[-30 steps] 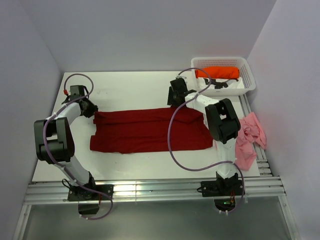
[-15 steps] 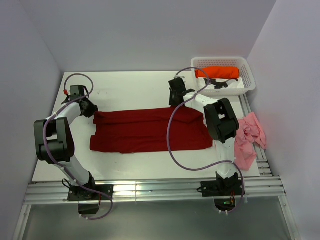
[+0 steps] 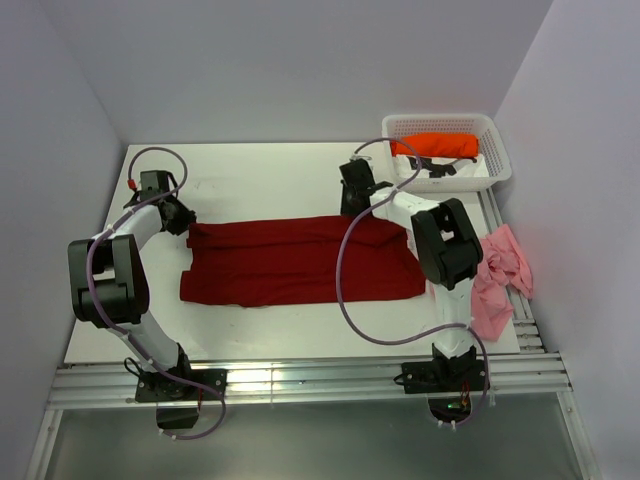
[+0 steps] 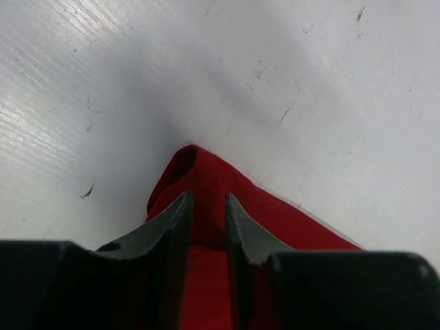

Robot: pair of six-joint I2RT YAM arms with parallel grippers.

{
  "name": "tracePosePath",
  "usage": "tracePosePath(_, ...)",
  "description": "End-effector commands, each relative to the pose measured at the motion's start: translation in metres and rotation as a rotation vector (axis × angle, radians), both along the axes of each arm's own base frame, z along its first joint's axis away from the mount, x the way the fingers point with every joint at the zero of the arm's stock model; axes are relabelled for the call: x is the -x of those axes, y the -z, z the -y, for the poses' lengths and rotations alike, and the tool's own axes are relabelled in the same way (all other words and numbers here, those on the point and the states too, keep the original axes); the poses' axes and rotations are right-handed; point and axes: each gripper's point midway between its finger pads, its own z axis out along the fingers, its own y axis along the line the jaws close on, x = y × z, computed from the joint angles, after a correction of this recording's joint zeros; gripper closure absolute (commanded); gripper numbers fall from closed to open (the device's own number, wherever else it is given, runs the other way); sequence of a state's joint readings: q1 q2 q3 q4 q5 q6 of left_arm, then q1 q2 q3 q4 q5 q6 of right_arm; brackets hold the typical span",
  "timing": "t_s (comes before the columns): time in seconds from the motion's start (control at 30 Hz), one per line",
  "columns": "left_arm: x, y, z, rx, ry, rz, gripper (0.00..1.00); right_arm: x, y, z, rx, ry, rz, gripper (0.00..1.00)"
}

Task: Roll the t-shirts
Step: Fold the tshirt

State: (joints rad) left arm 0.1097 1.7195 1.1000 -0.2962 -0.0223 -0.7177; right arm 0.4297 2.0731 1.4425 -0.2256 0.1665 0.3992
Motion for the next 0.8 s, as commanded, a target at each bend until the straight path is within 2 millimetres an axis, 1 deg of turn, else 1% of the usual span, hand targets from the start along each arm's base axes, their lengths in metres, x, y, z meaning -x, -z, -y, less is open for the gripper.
tracePosePath(0.0,-0.012,-0.023,0.004,-0.007,0.031,0.076,0.7,0.007,-0.042,-0.002,-0.023,-0.009,0.083,1.0)
tracePosePath(0.03,-0.012,-0.023,0.006,-0.007,0.035,0.078,0.69,0.009,-0.043,-0.001,-0.017,-0.001,0.09,1.0)
tracePosePath(0.07,-0.012,-0.024,0.006,-0.008,0.035,0.079,0.7,0.014,-0.043,-0.003,-0.016,-0.007,0.093,1.0)
tracePosePath(0.1,-0.011,-0.023,0.008,-0.006,0.037,0.078,0.7,0.023,-0.045,-0.001,-0.019,-0.002,0.097,1.0)
tracePosePath(0.13,-0.011,-0.024,0.01,-0.005,0.039,0.081,0.7,0.026,-0.048,-0.001,-0.019,0.0,0.108,1.0)
tracePosePath(0.2,-0.009,-0.024,0.013,-0.002,0.042,0.084,0.7,0.038,-0.052,-0.001,-0.017,-0.002,0.119,1.0)
tracePosePath(0.23,-0.008,-0.026,0.018,-0.001,0.051,0.089,0.7,0.042,-0.055,-0.002,-0.015,0.001,0.125,1.0)
tracePosePath(0.27,-0.006,-0.025,0.02,0.001,0.055,0.088,0.7,0.051,-0.051,-0.001,0.001,0.009,0.12,1.0)
tracePosePath(0.3,-0.005,-0.025,0.021,0.002,0.057,0.089,0.7,0.055,-0.058,0.0,0.001,0.015,0.132,1.0)
tracePosePath(0.33,-0.004,-0.025,0.025,0.003,0.065,0.091,0.7,0.059,-0.059,0.001,0.007,0.026,0.135,1.0)
tracePosePath(0.37,-0.002,-0.024,0.026,0.002,0.067,0.086,0.71,0.066,-0.054,0.005,0.021,0.048,0.128,1.0)
tracePosePath(0.4,-0.002,-0.025,0.028,0.002,0.069,0.091,0.71,0.072,-0.061,0.001,0.015,0.045,0.143,1.0)
tracePosePath(0.43,-0.001,-0.026,0.029,0.001,0.071,0.092,0.7,0.077,-0.061,0.001,0.015,0.049,0.142,1.0)
tracePosePath(0.47,0.0,-0.026,0.03,0.002,0.072,0.091,0.71,0.084,-0.056,0.005,0.023,0.071,0.135,1.0)
tracePosePath(0.5,0.001,-0.028,0.032,0.0,0.077,0.095,0.71,0.091,-0.056,0.001,0.025,0.065,0.137,1.0)
tracePosePath(0.53,0.002,-0.028,0.031,-0.003,0.075,0.095,0.71,0.095,-0.061,0.001,0.023,0.073,0.151,1.0)
tracePosePath(0.57,0.003,-0.028,0.031,-0.005,0.074,0.093,0.71,0.103,-0.057,0.004,0.03,0.098,0.148,1.0)
tracePosePath(0.6,0.003,-0.031,0.032,-0.005,0.075,0.1,0.71,0.106,-0.057,0.007,0.045,0.116,0.159,1.0)
tracePosePath(0.63,0.003,-0.031,0.033,-0.007,0.077,0.101,0.7,0.113,-0.057,0.002,0.044,0.112,0.164,1.0)
tracePosePath(0.7,0.004,-0.031,0.034,-0.011,0.076,0.098,0.71,0.122,-0.056,0.005,0.045,0.139,0.169,1.0)
tracePosePath(0.77,0.006,-0.031,0.034,-0.013,0.078,0.094,0.7,0.134,-0.053,0.002,0.04,0.153,0.165,1.0)
